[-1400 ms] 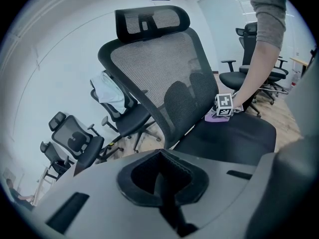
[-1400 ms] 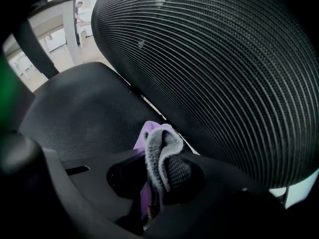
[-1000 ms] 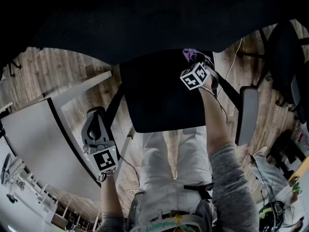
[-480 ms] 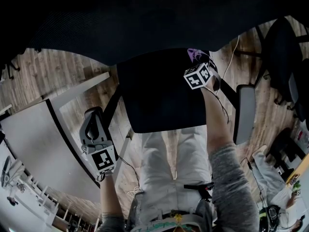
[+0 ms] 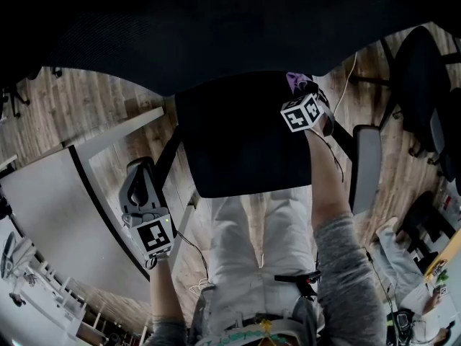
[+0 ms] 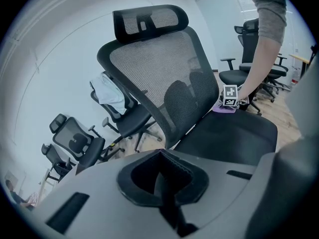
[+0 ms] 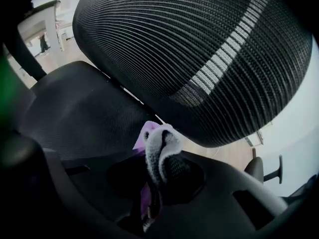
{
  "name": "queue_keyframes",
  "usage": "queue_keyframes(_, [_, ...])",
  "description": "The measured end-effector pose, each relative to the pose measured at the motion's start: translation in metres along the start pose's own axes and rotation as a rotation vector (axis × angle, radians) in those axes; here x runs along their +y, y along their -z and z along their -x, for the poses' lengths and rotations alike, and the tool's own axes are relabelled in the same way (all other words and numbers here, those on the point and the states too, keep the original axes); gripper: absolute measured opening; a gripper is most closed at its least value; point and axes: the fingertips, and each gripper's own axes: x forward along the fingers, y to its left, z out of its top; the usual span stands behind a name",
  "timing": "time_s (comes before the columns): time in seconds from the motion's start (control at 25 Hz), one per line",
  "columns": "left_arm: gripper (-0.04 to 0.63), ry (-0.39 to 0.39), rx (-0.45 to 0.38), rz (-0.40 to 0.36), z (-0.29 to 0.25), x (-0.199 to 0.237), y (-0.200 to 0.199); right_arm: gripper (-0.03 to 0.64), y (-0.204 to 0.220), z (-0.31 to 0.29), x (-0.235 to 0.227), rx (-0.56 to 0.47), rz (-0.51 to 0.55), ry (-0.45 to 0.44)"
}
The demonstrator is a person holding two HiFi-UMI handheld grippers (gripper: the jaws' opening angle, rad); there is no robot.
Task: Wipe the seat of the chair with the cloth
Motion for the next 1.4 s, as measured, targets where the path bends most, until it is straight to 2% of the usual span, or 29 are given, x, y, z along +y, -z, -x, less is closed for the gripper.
queue_keyframes(0.32, [0.0,0.004,-0.004,0.006,0.001,-0.002,0.001,0.052,0.015,0.0,-0.008,0.038,-0.097,-0.005])
queue_keyframes(0.88, [0.0,0.013,0.017,0.01,0.002,-0.002,0.009,0.052,0.012,0.058,-0.008,-0.144,-0.279,-0.006])
queue_keyframes(1.24, [0.0,0.005,0.013,0.004,0.002,-0.002,0.007,0.052,0.014,0.096,-0.009,-0.188,-0.37,-0.032])
queue_keyframes(1.4, [0.0,0.007,0.013,0.005,0.003,-0.004,0.007,0.052,0.009,0.113,-0.001,-0.211,-0.37,-0.059])
